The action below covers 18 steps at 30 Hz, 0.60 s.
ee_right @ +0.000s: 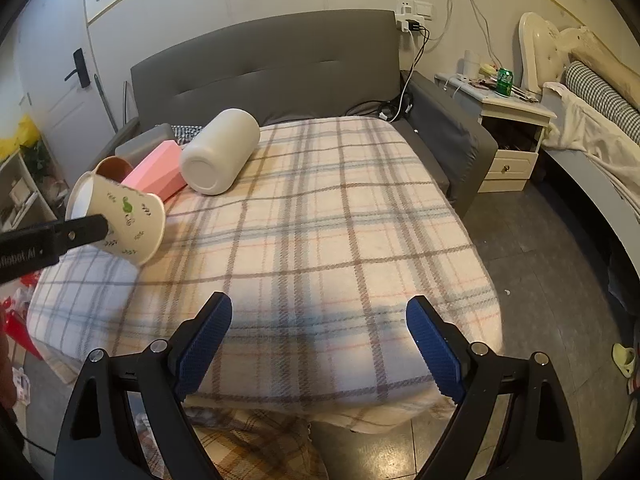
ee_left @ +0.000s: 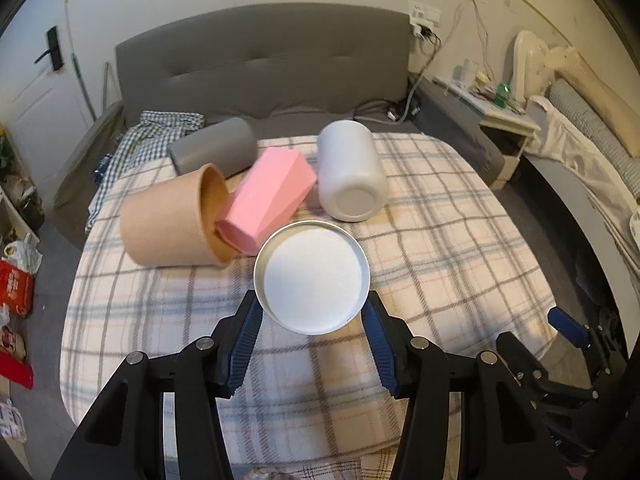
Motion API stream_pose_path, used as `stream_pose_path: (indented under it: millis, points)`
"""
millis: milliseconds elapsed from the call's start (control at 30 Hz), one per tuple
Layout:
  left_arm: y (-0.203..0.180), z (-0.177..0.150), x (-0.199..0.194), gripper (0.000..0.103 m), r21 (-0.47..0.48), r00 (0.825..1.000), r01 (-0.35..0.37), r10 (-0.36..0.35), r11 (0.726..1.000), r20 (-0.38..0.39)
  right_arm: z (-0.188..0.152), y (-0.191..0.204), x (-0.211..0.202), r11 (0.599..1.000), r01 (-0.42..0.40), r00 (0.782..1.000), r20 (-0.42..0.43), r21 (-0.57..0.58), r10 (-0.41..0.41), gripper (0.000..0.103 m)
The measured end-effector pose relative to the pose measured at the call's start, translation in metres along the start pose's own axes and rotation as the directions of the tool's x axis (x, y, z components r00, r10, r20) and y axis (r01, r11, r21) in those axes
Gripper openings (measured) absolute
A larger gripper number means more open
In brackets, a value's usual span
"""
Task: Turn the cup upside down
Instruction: 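Grasp the white paper cup with the left gripper and rotate it rim-down, then lower the inverted cup onto the table and open the left gripper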
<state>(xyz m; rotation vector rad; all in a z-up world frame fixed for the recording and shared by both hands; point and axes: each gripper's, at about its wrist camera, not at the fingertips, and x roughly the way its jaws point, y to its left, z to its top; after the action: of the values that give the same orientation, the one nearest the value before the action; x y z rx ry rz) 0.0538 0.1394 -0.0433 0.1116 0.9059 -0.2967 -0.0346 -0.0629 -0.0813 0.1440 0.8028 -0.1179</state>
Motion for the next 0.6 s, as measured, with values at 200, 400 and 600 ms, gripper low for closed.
stream_pose_path:
  millis: [200, 400, 600]
  points:
    - [-0.009, 0.014, 0.018, 0.053, 0.048, 0.999, 0.000, 0.002, 0.999, -0.052, -0.001, 0.001, 0.002, 1.000, 0.002, 1.000, -0.005, -0.004, -0.002, 0.089]
    - [-0.010, 0.012, 0.016, 0.071, 0.085, 0.999, -0.033, 0.033, 0.996, 0.003, -0.001, 0.001, 0.004, 1.000, 0.006, 1.000, -0.010, -0.006, -0.006, 0.089]
    - [-0.002, 0.010, -0.008, 0.071, 0.050, 0.998, -0.002, -0.001, 0.999, 0.063, 0.006, 0.006, -0.011, 1.000, 0.012, 1.000, 0.011, -0.025, -0.012, 0.089]
